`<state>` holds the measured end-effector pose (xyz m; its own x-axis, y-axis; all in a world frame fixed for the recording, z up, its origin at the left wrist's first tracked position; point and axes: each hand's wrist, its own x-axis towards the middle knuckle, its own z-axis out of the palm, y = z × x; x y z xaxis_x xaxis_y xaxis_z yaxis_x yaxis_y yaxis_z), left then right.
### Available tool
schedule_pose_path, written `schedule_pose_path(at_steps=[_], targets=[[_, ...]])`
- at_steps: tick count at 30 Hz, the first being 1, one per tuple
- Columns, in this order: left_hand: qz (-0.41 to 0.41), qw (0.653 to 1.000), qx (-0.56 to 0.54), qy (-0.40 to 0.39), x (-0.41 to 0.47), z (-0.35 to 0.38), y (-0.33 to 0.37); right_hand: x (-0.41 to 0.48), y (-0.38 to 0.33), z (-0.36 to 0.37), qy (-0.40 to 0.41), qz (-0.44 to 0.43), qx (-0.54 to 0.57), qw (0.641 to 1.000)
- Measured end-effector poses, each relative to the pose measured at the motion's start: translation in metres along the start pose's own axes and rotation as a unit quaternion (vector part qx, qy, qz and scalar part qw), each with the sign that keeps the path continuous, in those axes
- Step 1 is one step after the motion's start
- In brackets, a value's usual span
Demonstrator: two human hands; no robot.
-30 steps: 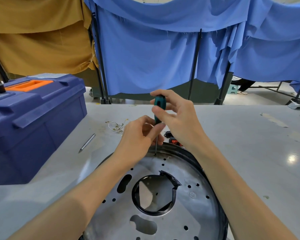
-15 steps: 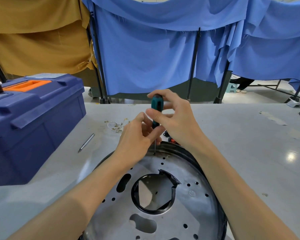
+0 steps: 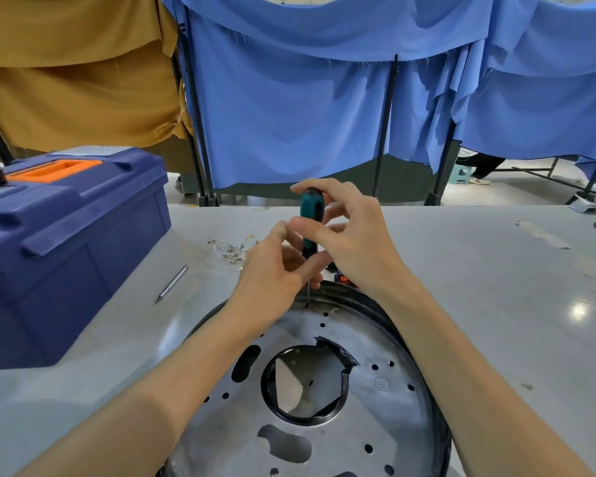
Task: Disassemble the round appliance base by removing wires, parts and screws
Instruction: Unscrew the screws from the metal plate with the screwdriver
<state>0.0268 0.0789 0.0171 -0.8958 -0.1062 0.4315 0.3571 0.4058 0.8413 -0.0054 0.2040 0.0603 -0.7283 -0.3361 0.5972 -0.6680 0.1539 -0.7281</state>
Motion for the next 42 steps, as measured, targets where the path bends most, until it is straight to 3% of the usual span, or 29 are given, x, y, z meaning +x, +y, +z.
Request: schedule_pose_path(at_steps=[6,13,21,27,33,42], targets=[[-0.007,0.999,-0.026,-0.048,0.0031,0.0024,-0.0017,0.0031,0.0017,-0.005,0.018,0.025,0.031,0.999],[-0.014,0.999,-0.03,-0.008,0.0021,0.0006,-0.0031,-0.0001,-0.0013,-0.0006,0.007,-0.004,-0.007,1.0],[-0.028,0.998,-0.051,-0.035,0.0027,0.0017,-0.0039,0.0009,-0.001,-0.0032,0.001,0.013,0.045,0.999],[-0.011,0.999,-0.033,-0.02,0.0023,0.0005,-0.002,0.0001,-0.0003,-0.0007,0.019,-0.001,-0.011,1.0],[-0.015,0.998,-0.035,-0.041,0.0022,0.0017,-0.0018,0.0023,-0.0004,-0.0024,0.004,0.021,0.038,0.999],[0.012,0.999,-0.022,-0.032,0.0031,0.0011,-0.0026,0.0011,-0.0012,-0.0028,0.012,0.02,0.016,1.0]])
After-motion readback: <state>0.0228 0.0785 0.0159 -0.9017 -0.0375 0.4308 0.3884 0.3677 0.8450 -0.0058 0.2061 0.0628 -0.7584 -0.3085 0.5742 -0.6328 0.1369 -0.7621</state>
